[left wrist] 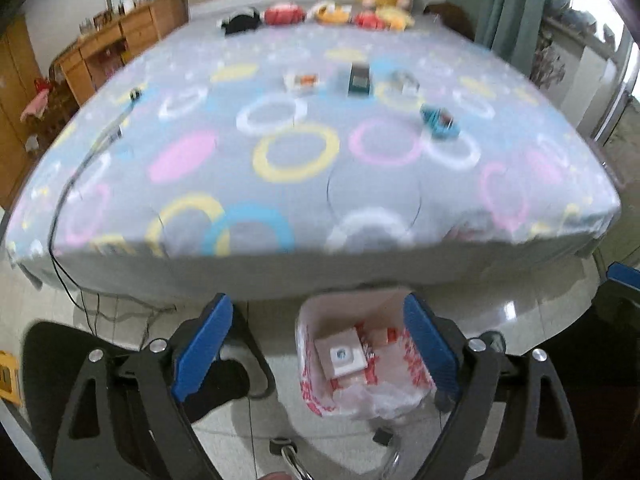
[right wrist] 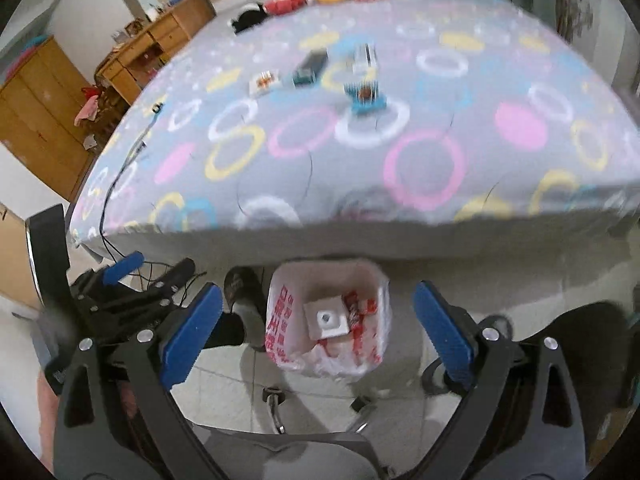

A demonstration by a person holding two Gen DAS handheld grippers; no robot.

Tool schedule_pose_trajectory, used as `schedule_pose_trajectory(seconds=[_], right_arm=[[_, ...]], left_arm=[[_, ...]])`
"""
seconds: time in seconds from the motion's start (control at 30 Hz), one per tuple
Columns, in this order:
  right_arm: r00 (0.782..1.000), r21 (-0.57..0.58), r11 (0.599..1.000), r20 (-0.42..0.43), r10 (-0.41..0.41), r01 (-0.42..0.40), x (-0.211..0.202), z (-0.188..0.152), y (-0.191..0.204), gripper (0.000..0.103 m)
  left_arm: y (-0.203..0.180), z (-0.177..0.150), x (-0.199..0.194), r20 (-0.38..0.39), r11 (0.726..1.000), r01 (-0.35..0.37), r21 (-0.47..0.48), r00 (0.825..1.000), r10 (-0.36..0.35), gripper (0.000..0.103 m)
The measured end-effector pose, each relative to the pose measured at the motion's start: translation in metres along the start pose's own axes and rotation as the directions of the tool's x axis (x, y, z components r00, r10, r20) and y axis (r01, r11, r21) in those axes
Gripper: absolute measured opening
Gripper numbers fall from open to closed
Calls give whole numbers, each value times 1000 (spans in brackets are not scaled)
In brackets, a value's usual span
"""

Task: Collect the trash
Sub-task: 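Raise both tools back over the bed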

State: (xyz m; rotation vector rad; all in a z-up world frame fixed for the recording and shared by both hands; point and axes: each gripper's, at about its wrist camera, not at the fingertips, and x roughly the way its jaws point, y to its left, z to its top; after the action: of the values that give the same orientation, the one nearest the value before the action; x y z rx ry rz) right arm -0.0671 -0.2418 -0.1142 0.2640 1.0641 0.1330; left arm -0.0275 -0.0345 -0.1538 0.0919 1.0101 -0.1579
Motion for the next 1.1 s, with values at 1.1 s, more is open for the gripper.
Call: schedule_pose_trajectory(seconds=[1.1], right_arm=[[967,-163,968,203,-156,190,-34,191,27,96]], left_arm=[[54,215,-3,154,999,-24,-45,988,31,95]])
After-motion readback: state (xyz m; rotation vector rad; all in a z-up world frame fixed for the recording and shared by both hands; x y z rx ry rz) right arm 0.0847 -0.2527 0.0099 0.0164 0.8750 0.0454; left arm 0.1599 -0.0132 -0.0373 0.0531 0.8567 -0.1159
